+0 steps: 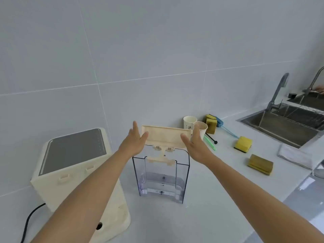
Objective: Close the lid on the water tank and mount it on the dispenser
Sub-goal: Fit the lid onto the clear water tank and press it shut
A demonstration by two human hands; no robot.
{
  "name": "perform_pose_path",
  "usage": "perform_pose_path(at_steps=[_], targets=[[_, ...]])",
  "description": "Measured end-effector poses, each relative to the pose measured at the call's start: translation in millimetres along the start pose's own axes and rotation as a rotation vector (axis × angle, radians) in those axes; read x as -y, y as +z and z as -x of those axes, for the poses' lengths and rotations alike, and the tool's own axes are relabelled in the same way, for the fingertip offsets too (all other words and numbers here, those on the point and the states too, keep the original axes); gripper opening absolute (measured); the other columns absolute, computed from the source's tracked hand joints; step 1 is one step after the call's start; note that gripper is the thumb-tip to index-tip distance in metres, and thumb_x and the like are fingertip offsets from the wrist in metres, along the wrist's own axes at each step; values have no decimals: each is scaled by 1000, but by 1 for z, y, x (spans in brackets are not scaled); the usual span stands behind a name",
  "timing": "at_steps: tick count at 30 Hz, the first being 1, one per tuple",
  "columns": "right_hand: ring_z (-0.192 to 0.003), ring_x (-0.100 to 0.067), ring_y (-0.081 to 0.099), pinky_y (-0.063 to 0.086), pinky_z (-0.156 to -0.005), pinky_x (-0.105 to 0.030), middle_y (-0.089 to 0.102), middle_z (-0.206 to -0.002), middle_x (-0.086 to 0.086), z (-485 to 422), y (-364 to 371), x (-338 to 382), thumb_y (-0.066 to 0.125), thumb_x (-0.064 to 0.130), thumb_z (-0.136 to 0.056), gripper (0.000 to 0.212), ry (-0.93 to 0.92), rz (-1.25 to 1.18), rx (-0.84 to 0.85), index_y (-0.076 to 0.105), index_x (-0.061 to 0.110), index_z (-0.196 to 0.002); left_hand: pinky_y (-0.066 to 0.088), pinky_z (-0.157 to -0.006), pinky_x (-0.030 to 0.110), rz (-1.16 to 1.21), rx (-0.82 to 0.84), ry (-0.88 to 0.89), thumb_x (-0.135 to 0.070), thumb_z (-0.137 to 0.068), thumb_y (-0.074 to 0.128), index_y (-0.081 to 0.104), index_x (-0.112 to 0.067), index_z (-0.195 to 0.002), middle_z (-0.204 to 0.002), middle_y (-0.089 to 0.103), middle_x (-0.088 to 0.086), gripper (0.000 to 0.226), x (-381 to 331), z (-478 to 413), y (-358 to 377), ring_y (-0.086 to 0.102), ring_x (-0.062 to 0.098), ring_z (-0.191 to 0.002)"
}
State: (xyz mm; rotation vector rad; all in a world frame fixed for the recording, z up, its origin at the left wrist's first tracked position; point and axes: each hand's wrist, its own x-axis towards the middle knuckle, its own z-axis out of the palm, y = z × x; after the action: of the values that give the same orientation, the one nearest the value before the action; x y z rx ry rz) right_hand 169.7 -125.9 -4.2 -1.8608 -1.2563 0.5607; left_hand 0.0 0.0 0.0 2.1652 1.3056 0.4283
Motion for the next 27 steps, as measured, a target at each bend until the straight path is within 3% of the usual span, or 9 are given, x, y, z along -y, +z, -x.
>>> perform_pose_path(at_steps=[4, 10, 12, 15, 17, 20, 21, 24, 27], targets=[[-143, -25, 9, 16, -117, -40, 0, -157, -7, -9, 4, 3, 30, 45, -92, 75, 147, -190, -23, -12, 10, -142, 28, -105, 39, 58, 93, -152, -45, -93, 25, -6, -10, -142, -150, 24, 19, 67, -2, -11, 0, 30, 33, -134], [-138, -25, 23, 24, -111, -40, 19, -153, -6, -19, 9, -1, 27, 46, -92, 65, 269, -357, -31, 8, 13, -144, 23, -108, 39, 191, 198, -218, -47, -92, 29, 14, -8, -141, -150, 24, 11, 65, -1, -22, 3, 23, 27, -137], [-131, -25, 32, 29, -105, -38, 28, -149, -6, -20, 8, 1, 28, 45, -92, 59, 300, -389, -51, 20, 12, -141, 29, -101, 37, 271, 201, -203, -46, -91, 31, 26, -9, -138, -136, 39, 9, 60, -3, -24, 3, 36, 25, -127], [-111, -20, 41, 32, -101, -37, 41, -133, -8, -19, 5, 2, 29, 39, -94, 43, 299, -438, -62, 37, 15, -129, 32, -94, 36, 404, 183, -213, -45, -90, 35, 33, -11, -133, -135, 42, 9, 55, -5, -27, 4, 39, 26, -124], [-115, -23, 42, 32, -104, -39, 44, -129, -8, -17, 3, 1, 31, 37, -94, 42, 302, -432, -71, 40, 15, -128, 35, -89, 37, 473, 160, -221, -45, -89, 37, 36, -12, -130, -132, 45, 10, 52, -3, -26, 4, 43, 26, -118], [-122, -27, 42, 33, -104, -40, 46, -128, -7, -14, 3, 1, 36, 33, -93, 39, 300, -434, -120, 43, 13, -125, 37, -73, 31, 565, 123, -215, -41, -89, 40, 39, -9, -122, -106, 51, 7, 46, 0, -21, 4, 48, 21, -96], [-120, -26, 43, 34, -104, -40, 47, -124, -6, -12, 3, 1, 37, 32, -93, 36, 292, -443, -128, 45, 14, -122, 37, -73, 30, 596, 112, -210, -39, -90, 40, 39, -10, -120, -101, 50, 5, 43, 1, -19, 4, 48, 19, -93], [-106, -23, 46, 36, -98, -37, 49, -114, -7, -6, 5, 0, 37, 30, -93, 17, 250, -425, -137, 46, 21, -104, 33, -89, 34, 608, 75, -201, -39, -89, 40, 34, -9, -125, -111, 44, 6, 47, 5, -14, 3, 43, 22, -107], [-103, -25, 50, 39, -97, -41, 53, -114, -12, 4, 8, -1, 37, 33, -91, 28, 252, -334, -163, 49, 13, -107, 33, -91, 37, 585, 37, -198, -40, -89, 39, 35, -7, -123, -113, 44, 7, 48, 12, -8, 4, 43, 24, -110]])
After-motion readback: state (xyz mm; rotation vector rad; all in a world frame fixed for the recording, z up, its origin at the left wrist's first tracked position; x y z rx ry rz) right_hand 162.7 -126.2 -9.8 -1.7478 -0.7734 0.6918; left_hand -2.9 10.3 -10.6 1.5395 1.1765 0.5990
